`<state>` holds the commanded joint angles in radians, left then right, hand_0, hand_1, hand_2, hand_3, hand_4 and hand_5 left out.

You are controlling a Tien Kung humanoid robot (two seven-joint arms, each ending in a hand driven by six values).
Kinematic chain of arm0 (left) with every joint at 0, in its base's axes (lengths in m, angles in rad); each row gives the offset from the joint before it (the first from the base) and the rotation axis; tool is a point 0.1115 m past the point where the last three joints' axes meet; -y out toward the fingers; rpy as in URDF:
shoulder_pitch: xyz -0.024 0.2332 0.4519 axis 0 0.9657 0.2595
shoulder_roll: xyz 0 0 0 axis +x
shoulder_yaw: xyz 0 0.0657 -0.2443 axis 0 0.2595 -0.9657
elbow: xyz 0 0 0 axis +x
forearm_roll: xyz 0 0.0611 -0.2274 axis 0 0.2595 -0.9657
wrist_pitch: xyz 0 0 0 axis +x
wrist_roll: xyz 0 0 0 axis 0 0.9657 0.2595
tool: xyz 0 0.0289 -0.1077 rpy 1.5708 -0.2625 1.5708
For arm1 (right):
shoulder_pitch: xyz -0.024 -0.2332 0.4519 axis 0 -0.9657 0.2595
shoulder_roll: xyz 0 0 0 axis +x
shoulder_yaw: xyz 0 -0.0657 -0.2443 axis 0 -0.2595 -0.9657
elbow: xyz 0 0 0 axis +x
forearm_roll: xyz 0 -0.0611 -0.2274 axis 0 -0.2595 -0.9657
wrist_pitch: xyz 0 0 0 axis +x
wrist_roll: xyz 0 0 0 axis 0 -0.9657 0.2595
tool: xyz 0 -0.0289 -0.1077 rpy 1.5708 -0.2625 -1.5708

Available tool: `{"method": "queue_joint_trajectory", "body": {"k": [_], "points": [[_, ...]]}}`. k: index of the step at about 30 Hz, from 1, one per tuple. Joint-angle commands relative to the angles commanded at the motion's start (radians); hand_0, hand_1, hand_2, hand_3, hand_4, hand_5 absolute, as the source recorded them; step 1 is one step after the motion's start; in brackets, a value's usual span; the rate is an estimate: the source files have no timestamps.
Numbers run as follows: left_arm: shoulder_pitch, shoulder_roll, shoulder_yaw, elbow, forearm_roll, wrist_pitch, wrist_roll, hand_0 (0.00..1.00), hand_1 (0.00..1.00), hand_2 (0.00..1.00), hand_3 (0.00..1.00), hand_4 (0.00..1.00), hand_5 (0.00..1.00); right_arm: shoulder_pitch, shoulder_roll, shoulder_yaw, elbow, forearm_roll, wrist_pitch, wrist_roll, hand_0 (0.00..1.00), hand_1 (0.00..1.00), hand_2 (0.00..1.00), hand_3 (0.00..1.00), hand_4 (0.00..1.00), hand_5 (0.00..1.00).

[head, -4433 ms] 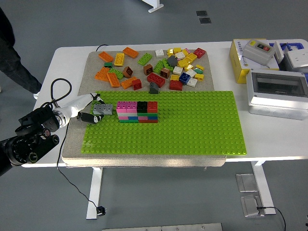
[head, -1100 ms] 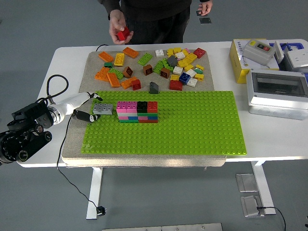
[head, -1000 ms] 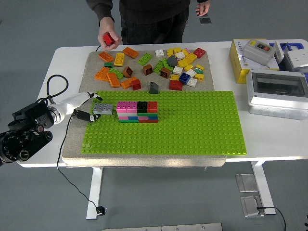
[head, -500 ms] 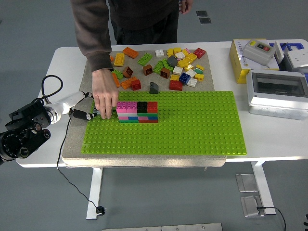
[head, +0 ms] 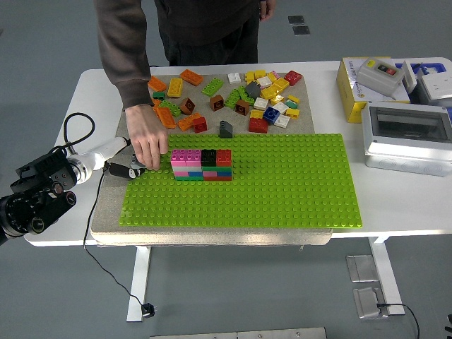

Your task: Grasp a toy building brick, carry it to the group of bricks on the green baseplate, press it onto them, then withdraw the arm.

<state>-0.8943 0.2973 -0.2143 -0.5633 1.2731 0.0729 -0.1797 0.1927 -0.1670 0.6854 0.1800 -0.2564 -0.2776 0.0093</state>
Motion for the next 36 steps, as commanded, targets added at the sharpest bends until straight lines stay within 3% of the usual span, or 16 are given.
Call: {"method": "queue_joint_trajectory", "body": {"k": [23,24,35,36], "points": [[-0.009,-0.007,0.018,0.012,-0.015,0.002,0.004,0.935,0.953,0.984,0.782,0.697,0.294,0.004,0.003,-0.008,0.000,0.008,0.000,0.003,0.735,0.787,0.786,0.675,0.386,0.755],[-0.010,-0.008,0.019,0.014,-0.016,0.002,0.004,0.935,0.952,0.983,0.716,0.676,0.280,0.005,0.003,-0.009,0.000,0.009,0.000,0.003,0.735,0.787,0.786,0.675,0.386,0.755],[-0.009,-0.010,0.029,0.025,-0.031,0.002,0.007,0.935,0.952,0.983,0.669,0.670,0.279,0.006,0.002,-0.018,0.000,0.018,0.000,0.005,0.735,0.787,0.786,0.674,0.385,0.758],[-0.009,-0.010,0.030,0.025,-0.032,0.002,0.008,0.933,0.951,0.981,0.613,0.628,0.253,0.007,0.002,-0.018,0.000,0.018,0.000,0.005,0.735,0.787,0.786,0.673,0.385,0.756]]}}
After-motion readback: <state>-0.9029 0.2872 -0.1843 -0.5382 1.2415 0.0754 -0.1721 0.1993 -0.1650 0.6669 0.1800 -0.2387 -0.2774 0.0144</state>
